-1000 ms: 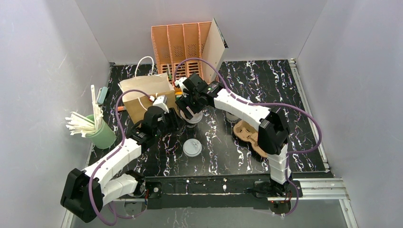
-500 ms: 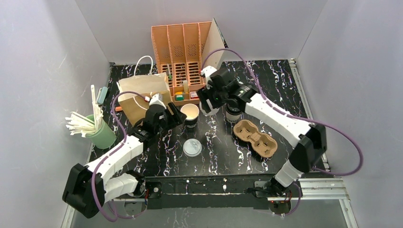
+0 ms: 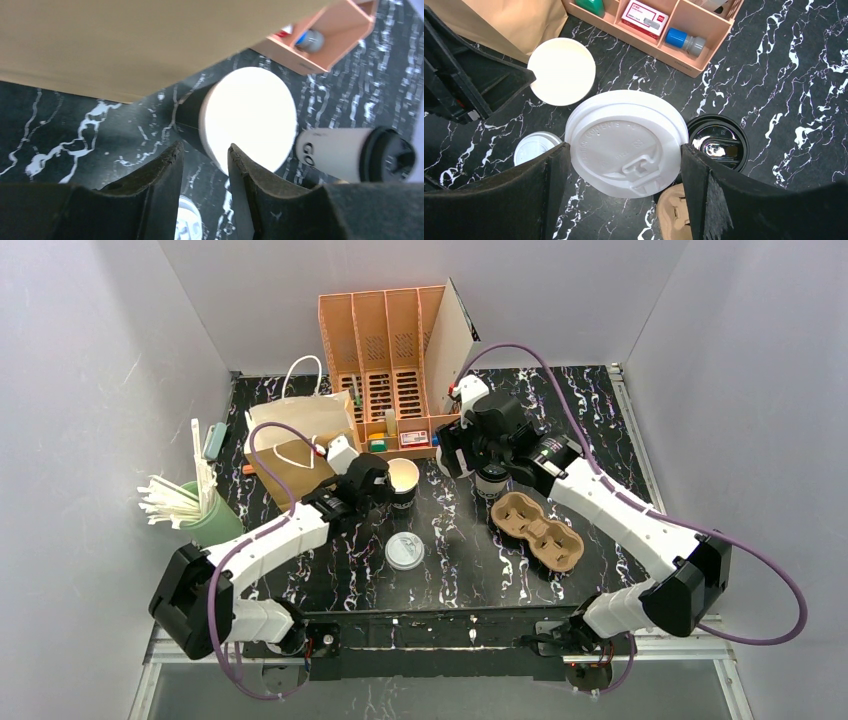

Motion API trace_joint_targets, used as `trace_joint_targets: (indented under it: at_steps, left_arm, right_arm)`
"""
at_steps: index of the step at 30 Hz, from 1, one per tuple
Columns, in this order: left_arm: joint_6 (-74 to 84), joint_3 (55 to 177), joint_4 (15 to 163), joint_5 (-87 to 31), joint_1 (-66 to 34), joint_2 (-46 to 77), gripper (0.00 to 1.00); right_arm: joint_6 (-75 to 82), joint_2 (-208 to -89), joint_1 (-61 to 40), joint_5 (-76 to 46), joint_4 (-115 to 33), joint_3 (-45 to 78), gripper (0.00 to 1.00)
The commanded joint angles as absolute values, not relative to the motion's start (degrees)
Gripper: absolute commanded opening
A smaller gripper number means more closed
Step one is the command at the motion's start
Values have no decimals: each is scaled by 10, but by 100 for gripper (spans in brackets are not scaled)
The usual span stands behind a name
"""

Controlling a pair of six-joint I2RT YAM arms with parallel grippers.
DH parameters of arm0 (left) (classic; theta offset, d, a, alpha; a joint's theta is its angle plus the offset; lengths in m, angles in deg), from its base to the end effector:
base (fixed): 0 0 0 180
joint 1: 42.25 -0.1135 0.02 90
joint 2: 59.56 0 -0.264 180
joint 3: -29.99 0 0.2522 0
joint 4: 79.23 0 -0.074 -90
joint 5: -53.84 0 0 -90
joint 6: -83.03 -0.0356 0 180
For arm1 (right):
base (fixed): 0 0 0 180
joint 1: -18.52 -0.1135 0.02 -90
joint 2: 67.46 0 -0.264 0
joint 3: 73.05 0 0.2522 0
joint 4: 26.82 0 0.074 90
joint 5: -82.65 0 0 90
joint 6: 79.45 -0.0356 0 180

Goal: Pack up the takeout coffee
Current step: Move the coffee cup to the center of the board.

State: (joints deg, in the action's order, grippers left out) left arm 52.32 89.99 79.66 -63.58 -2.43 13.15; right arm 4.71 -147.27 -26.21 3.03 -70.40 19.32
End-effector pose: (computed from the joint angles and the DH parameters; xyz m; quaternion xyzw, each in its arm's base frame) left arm 0.2219 -0.1637 0.2513 -0.2549 0.8259 -0.2125 0.4559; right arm 0.2268 0.2156 0.3720 -0.2466 0.8323 0.1382 0.4769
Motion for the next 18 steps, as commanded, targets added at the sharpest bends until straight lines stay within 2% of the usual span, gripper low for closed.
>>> trace_joint_targets:
  at_steps: [1, 5, 7, 9, 12, 13, 18]
  left_arm:
    - [556, 922, 738, -729, -17, 150, 36]
    - [556, 924, 736, -730, -16, 163, 37]
    - [556, 923, 737, -729, -16, 165, 32]
    - [552, 925, 736, -729, -16, 166, 22]
    - [538, 930, 736, -718, -16, 159, 2]
    - [532, 932, 736, -712, -16, 153, 0]
    - [506, 945, 729, -665, -10, 131, 0]
  right_arm:
    - [43, -1455, -260, 36, -675, 184, 73]
    - [43, -1457, -260, 33, -673, 185, 73]
    - [43, -1458, -260, 32, -674, 186, 73]
    - [44, -1459, -260, 32, -677, 188, 72]
    - [41, -1455, -260, 34, -681, 190, 72]
    - [40, -1452, -260, 33, -683, 190, 72]
    - [33, -1424, -260, 45, -700, 180, 71]
